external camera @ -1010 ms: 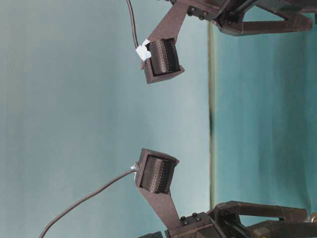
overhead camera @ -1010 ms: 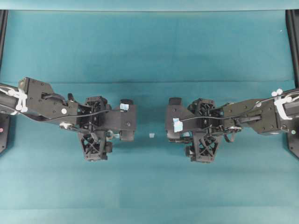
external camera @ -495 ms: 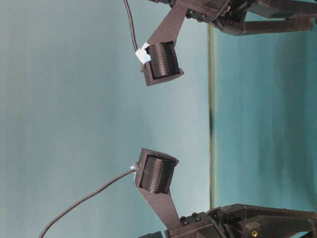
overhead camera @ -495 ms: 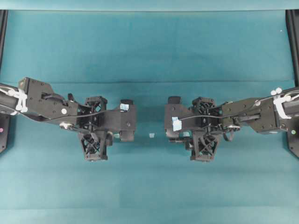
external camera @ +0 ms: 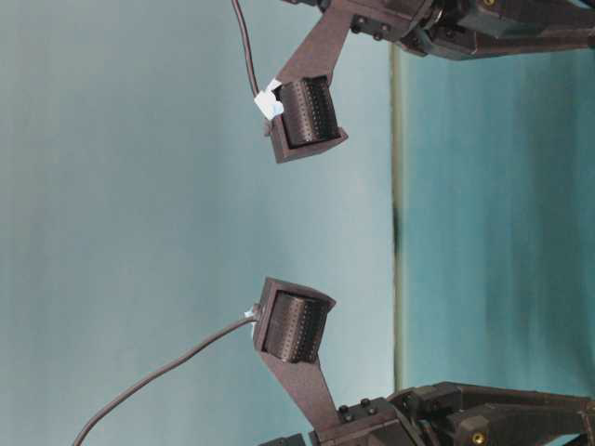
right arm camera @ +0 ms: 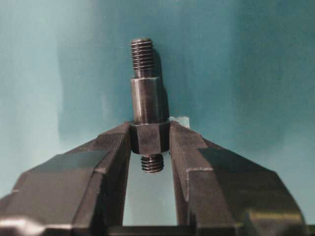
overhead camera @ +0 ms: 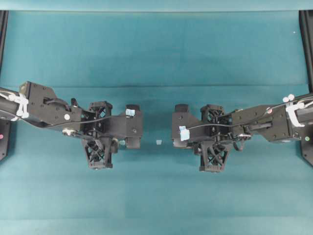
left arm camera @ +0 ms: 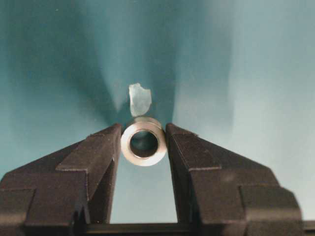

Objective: Insert the washer onto the shaft with both hands.
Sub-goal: 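Close left gripper on washer and right gripper on shaft's hex base, then lift both parts and rotate them to face each other, then move the shaft tip toward the washer hole, aligning both grippers, then push the washer onto the shaft down to its shoulder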

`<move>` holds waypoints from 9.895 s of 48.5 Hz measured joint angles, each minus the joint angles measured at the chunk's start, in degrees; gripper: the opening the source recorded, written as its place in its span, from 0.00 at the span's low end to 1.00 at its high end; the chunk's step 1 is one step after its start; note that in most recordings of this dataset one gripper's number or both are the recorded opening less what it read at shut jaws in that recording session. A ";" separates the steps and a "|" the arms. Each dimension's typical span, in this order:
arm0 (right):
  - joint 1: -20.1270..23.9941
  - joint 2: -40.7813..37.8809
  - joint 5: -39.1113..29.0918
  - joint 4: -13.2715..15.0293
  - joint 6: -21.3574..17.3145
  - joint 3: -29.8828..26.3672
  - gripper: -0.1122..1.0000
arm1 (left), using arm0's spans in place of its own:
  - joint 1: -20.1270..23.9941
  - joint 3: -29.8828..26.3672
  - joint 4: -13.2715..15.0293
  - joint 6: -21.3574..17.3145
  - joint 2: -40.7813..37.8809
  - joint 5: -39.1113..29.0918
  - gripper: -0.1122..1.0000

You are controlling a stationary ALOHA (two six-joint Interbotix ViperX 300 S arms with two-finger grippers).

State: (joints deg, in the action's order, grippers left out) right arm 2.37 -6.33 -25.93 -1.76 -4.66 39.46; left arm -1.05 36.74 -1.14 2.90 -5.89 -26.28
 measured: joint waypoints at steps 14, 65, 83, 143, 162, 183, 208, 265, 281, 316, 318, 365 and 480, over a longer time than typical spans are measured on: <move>0.00 -0.09 -0.35 0.00 0.00 -0.26 0.10 | -0.09 0.00 0.00 -0.18 0.00 0.00 0.43; 0.97 0.97 2.55 -0.09 -0.09 0.35 0.10 | -0.09 1.14 0.00 -0.18 2.46 3.69 0.43; 1.41 4.66 10.11 -0.26 -5.01 3.34 0.10 | -0.26 4.13 0.00 -0.18 8.88 8.61 0.43; 3.78 10.46 35.51 -0.35 -10.02 16.52 0.10 | -1.58 10.90 0.00 3.96 11.60 36.65 0.43; 3.78 10.63 39.73 -0.44 -10.02 17.49 0.10 | -1.85 11.16 0.00 7.38 9.05 43.77 0.43; 3.87 8.35 44.21 -0.62 -10.02 17.75 0.10 | -1.93 10.99 0.00 7.38 8.79 45.26 0.43; 3.87 5.89 50.80 -0.62 -10.02 17.75 0.10 | -1.93 8.44 0.00 7.47 6.24 46.85 0.43; 3.43 5.36 56.43 -0.62 -10.02 17.67 0.10 | -3.16 5.27 -0.09 7.47 3.16 47.37 0.43; 3.43 5.36 57.39 -0.62 -10.02 17.58 0.10 | -3.25 4.57 0.00 7.47 2.29 47.37 0.43; 3.60 5.19 58.71 -0.62 -10.02 17.14 0.10 | -3.25 2.46 0.00 7.47 0.09 47.37 0.43; 3.60 5.19 58.71 -0.62 -10.11 17.14 0.10 | -3.16 2.37 0.00 7.47 -0.09 47.29 0.43; 3.87 4.31 58.62 -0.53 -10.11 16.70 0.10 | -3.96 -1.49 0.00 7.29 -3.43 47.29 0.43; 4.22 4.31 55.28 -0.35 -10.02 14.85 0.10 | -4.48 -4.31 0.00 7.47 -3.87 41.66 0.79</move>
State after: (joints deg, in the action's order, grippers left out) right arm 6.59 -2.02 29.36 -2.11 -14.68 54.32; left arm -5.54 32.43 -1.14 10.37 -9.76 15.38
